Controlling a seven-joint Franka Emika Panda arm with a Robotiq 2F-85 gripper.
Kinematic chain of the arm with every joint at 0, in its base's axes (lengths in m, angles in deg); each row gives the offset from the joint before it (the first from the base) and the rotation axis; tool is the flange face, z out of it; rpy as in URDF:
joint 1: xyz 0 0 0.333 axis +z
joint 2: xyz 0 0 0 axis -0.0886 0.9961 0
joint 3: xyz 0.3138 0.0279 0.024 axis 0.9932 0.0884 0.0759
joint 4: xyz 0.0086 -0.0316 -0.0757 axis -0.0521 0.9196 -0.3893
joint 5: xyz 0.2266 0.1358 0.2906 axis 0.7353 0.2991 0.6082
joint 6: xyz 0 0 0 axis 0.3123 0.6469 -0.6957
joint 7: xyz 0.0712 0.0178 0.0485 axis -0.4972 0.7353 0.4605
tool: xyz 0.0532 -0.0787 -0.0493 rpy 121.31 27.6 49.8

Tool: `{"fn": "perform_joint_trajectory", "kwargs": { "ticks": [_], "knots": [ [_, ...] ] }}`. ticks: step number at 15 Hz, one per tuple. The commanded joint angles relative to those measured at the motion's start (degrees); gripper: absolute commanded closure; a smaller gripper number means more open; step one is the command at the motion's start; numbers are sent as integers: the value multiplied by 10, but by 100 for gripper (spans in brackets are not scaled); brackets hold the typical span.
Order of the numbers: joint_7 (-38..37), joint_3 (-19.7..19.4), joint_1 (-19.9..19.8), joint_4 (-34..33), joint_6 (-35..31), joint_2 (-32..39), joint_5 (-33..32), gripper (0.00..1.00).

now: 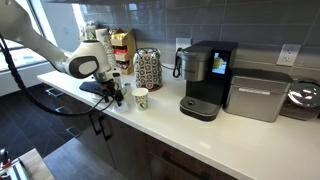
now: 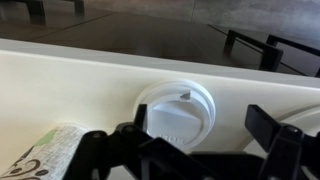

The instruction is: Put the white lid on the pile of lids on the tray

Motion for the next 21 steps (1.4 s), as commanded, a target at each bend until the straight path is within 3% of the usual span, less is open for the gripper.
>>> {"fn": "perform_joint_trajectory", "kwargs": {
  "ticks": [1, 8, 21],
  "knots": [
    [-26, 4, -4, -3, -15, 8, -2, 0],
    [-113, 2, -8, -8, -72, 27, -34, 0],
    [-112, 3, -7, -17, -63, 40, -17, 0]
  ]
}}
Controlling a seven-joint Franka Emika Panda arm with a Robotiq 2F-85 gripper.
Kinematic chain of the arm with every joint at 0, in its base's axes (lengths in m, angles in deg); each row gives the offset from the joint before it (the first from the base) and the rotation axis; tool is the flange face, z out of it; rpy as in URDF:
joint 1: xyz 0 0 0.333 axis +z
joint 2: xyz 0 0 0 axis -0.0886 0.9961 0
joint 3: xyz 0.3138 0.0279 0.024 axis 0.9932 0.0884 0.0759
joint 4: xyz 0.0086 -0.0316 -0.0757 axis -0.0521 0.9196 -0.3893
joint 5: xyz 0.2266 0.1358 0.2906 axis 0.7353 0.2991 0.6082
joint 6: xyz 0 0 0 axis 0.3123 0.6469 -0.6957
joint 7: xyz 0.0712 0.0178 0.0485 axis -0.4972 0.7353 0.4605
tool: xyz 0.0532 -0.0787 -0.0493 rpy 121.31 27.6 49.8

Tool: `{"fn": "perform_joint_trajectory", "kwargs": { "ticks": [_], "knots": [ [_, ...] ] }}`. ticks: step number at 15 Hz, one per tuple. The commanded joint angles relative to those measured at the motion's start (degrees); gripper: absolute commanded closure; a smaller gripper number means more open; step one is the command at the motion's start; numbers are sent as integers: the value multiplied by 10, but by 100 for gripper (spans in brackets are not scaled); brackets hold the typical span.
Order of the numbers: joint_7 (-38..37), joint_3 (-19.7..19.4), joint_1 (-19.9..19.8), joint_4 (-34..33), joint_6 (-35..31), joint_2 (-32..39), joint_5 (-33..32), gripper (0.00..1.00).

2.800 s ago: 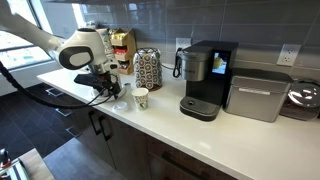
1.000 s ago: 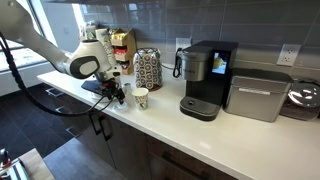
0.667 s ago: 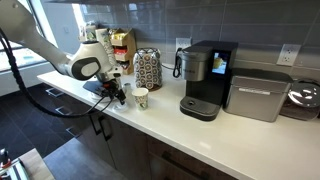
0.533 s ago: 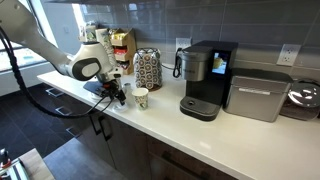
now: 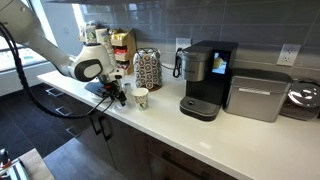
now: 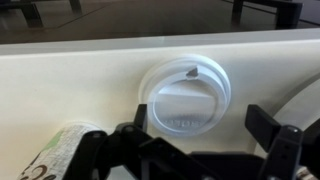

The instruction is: Put the white lid on the pile of lids on the tray

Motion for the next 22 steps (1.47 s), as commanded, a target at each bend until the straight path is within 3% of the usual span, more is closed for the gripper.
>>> {"fn": "perform_joint_trajectory", "kwargs": {
  "ticks": [1, 22],
  "knots": [
    [0, 3, -4, -1, 2, -1, 0, 0],
    [-26, -2, -9, -10, 3, 20, -6, 0]
  ]
}}
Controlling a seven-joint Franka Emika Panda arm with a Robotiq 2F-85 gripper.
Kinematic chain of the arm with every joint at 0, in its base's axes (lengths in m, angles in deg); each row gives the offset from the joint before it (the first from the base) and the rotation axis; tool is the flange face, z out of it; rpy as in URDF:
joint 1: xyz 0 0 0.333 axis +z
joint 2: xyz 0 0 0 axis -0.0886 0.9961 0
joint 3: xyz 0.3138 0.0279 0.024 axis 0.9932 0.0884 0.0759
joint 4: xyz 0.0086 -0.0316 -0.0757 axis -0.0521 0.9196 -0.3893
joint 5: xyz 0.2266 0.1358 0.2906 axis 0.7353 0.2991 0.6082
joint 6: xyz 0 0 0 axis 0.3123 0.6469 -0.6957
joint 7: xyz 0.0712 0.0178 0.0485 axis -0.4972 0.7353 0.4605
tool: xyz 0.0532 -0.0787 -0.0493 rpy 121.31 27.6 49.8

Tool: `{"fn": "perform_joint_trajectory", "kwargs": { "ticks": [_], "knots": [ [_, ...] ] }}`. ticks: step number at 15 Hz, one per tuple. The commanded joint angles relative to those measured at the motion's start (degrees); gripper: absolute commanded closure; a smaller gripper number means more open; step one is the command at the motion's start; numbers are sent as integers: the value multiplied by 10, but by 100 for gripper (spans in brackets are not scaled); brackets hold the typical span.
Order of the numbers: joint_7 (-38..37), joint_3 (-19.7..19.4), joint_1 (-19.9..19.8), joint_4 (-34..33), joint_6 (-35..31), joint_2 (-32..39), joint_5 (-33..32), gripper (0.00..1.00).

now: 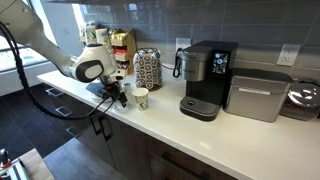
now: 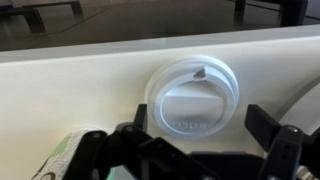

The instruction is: Put the white lid on the pile of lids on the tray

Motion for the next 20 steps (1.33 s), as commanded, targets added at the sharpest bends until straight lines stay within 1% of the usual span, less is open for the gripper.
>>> {"fn": "perform_joint_trajectory", "kwargs": {
  "ticks": [1, 9, 11, 13, 15, 16, 17, 19, 20],
  "knots": [
    [-19, -1, -4, -8, -1, 17, -8, 0],
    [-43, -3, -3, -17, -4, 29, -12, 0],
    [-45, -3, -3, -20, -4, 32, -11, 6],
    [-44, -3, -3, -22, -4, 33, -9, 15],
    [-45, -3, -2, -22, -4, 34, -10, 16],
    [-44, -2, -2, -22, -4, 35, -10, 21],
    [-43, -2, -2, -23, -4, 35, -9, 20],
    [-43, -2, -2, -24, -4, 35, -9, 24],
    [-42, -2, -3, -25, -4, 35, -7, 24]
  ]
}}
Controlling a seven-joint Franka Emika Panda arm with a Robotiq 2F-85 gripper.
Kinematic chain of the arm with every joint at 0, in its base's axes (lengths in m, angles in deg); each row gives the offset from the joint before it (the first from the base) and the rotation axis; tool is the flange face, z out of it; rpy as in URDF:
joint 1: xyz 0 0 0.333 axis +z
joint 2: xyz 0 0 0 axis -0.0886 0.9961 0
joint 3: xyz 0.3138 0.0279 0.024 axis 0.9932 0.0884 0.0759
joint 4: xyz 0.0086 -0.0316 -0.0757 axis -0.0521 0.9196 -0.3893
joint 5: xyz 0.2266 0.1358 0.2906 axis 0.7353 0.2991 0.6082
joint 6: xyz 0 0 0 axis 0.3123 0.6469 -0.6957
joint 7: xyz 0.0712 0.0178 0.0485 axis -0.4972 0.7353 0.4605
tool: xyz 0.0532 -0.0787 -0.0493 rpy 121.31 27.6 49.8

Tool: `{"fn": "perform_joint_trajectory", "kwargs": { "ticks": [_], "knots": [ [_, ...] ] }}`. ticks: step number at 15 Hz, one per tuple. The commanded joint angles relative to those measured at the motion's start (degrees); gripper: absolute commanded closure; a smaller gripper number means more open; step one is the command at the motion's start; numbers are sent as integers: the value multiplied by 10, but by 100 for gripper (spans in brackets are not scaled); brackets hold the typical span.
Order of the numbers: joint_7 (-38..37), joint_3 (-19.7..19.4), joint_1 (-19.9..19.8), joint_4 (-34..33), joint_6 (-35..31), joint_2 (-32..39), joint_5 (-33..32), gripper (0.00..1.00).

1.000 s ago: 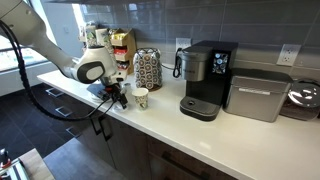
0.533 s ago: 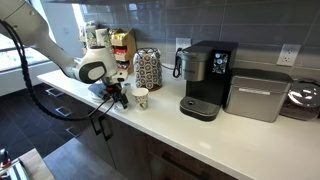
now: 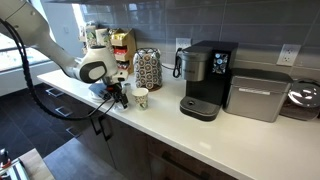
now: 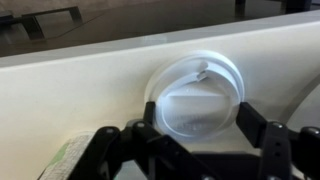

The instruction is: Put the white lid on the pile of lids on the tray

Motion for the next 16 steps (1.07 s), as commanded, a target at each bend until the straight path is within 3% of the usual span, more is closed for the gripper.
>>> {"fn": "perform_joint_trajectory", "kwargs": {
  "ticks": [1, 16],
  "knots": [
    [-10, -1, -1, -5, -4, 9, -6, 27],
    [-4, 0, -1, 0, -7, -5, -1, 22]
  ]
}}
